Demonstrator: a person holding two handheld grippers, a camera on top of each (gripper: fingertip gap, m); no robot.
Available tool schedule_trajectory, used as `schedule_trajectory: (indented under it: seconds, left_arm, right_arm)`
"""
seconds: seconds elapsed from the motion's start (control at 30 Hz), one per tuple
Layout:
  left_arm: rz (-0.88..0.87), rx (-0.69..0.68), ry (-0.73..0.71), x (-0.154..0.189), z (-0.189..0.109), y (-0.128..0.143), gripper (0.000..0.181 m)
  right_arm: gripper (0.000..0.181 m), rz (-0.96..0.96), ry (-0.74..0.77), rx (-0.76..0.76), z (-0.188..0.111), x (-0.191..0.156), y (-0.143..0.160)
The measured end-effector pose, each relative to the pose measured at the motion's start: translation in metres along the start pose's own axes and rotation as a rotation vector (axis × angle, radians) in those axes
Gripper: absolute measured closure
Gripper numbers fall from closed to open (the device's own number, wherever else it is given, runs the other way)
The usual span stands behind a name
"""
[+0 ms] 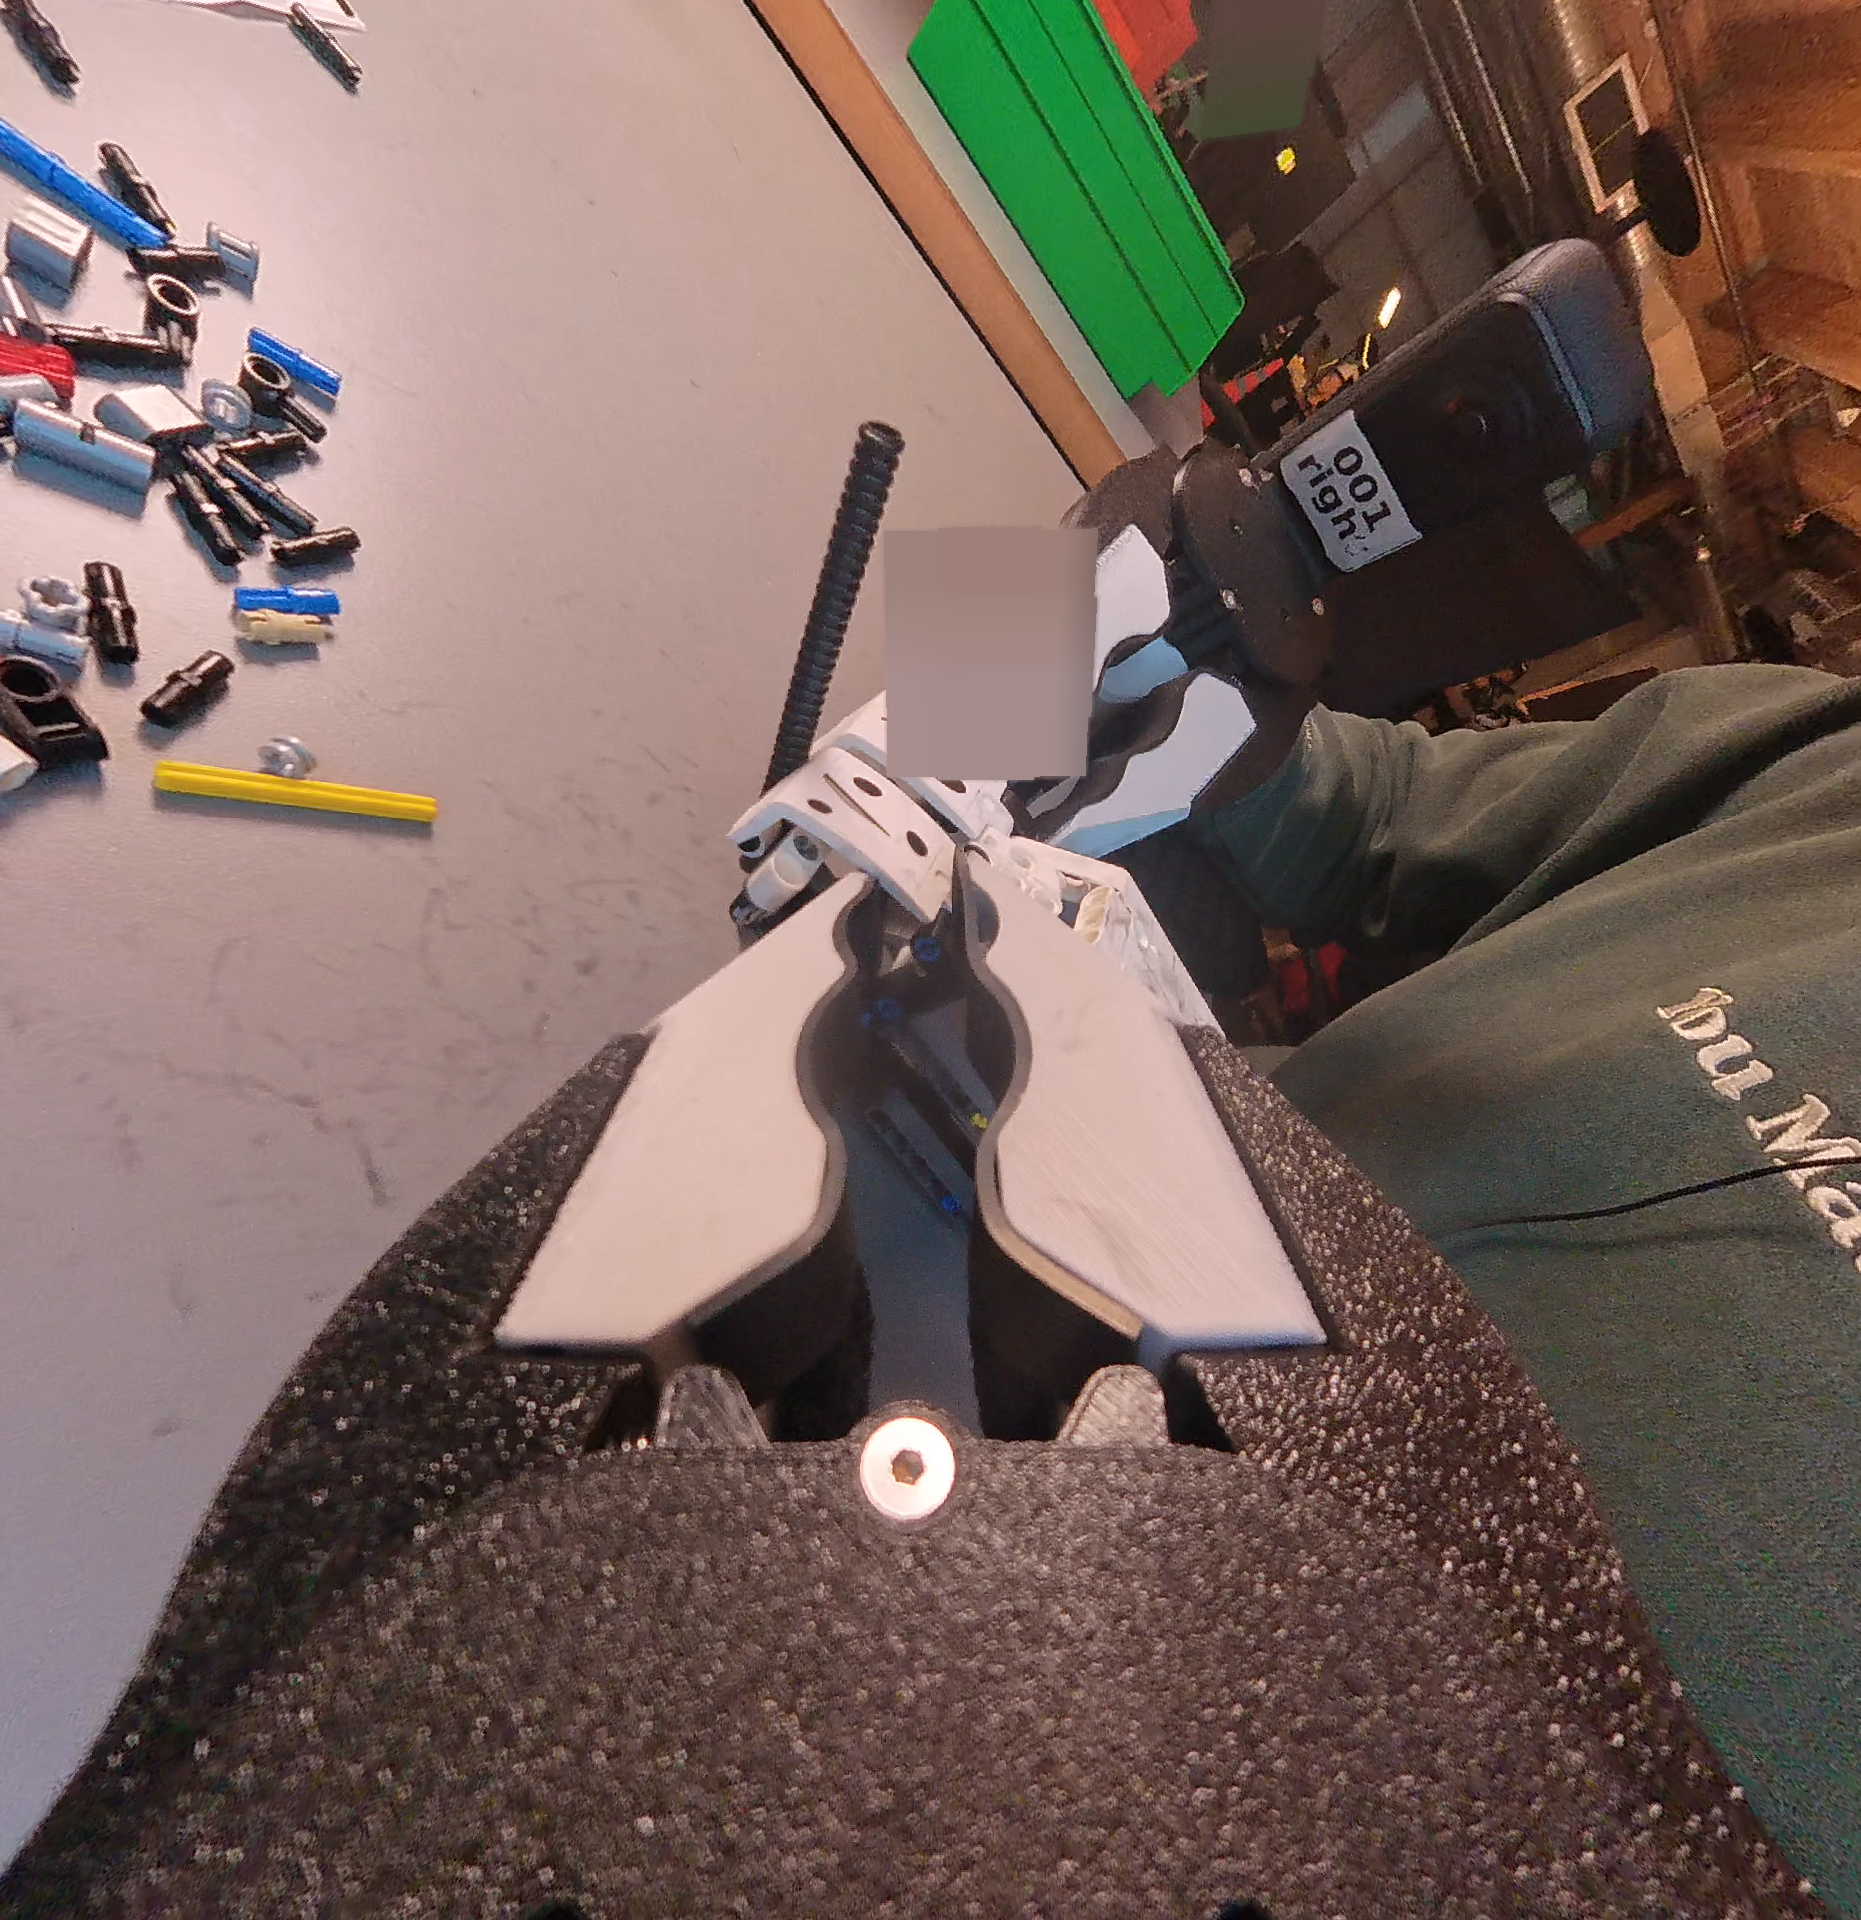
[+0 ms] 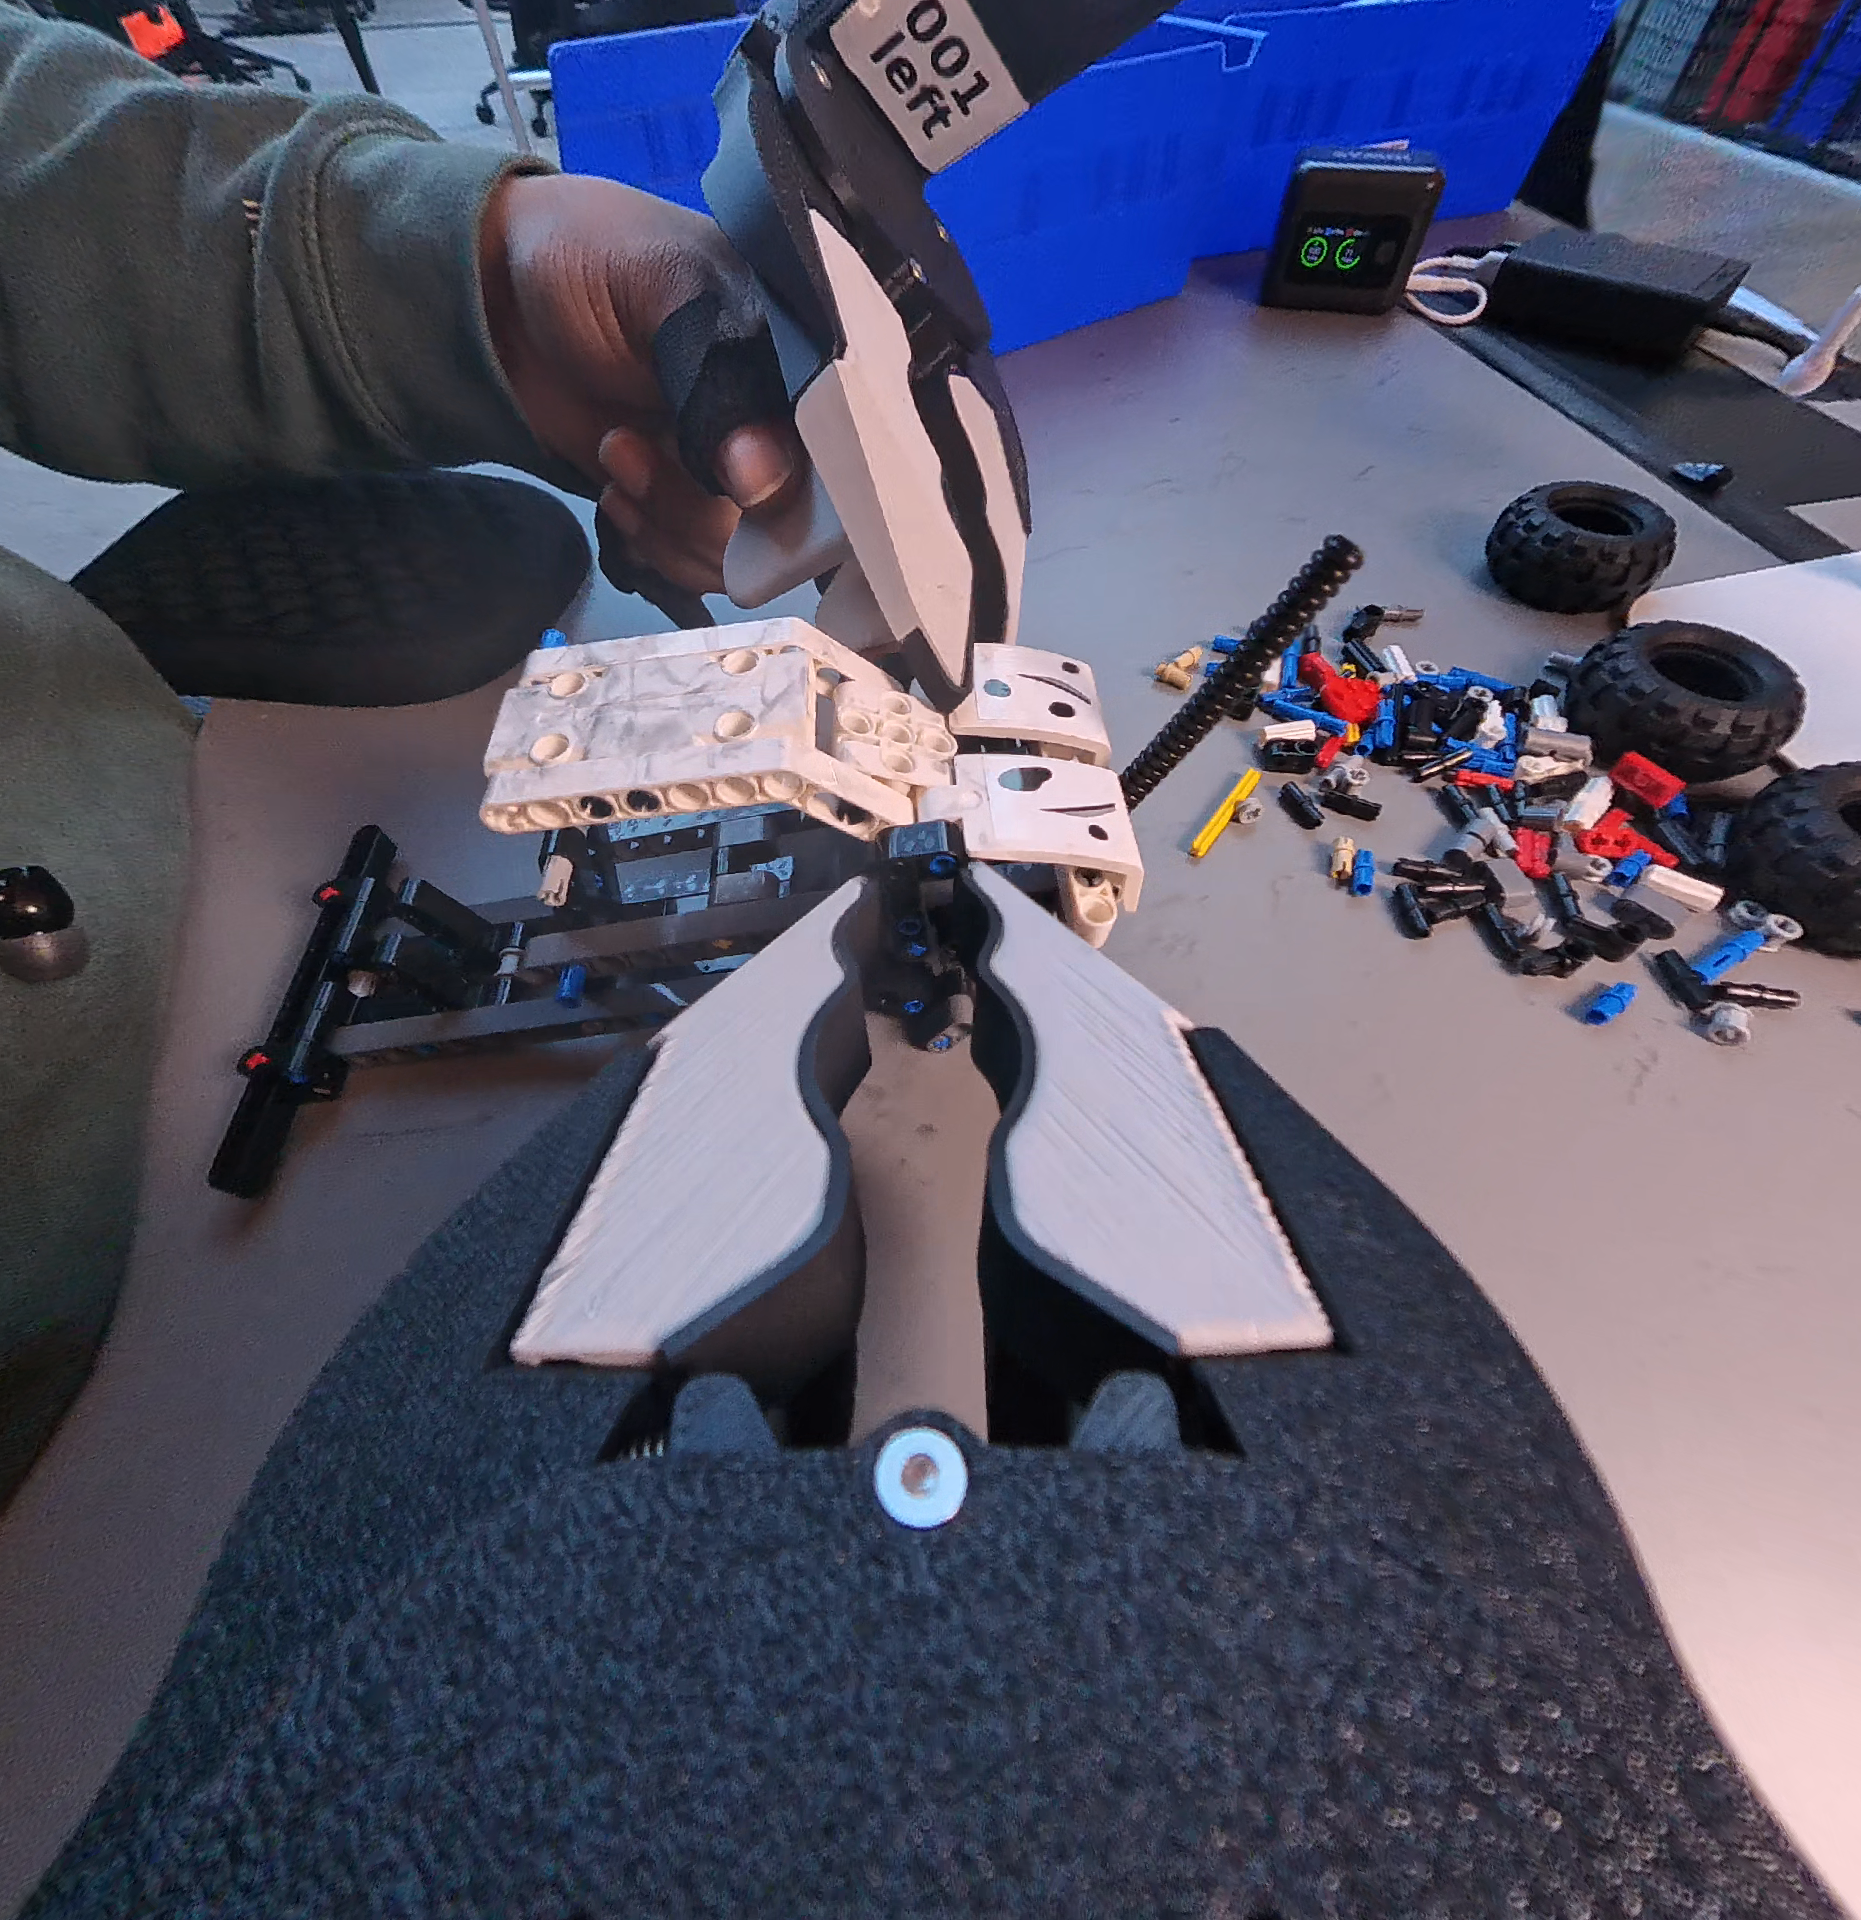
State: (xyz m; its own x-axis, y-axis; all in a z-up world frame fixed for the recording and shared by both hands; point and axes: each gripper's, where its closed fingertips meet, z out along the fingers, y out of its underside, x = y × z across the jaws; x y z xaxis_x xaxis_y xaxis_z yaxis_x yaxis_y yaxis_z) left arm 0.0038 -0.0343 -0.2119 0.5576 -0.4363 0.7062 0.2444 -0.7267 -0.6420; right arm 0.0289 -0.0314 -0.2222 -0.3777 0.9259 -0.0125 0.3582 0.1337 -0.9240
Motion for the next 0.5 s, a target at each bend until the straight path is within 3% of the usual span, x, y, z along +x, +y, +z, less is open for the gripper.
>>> schedule_trajectory:
  seconds: [0.5]
  left_arm:
    - [0.025,0.015,0.030,0.006,0.006,0.001,0.174]
  right_arm:
    - [0.176,-0.004,-0.042,-0.008,-0.013,-0.002,0.006]
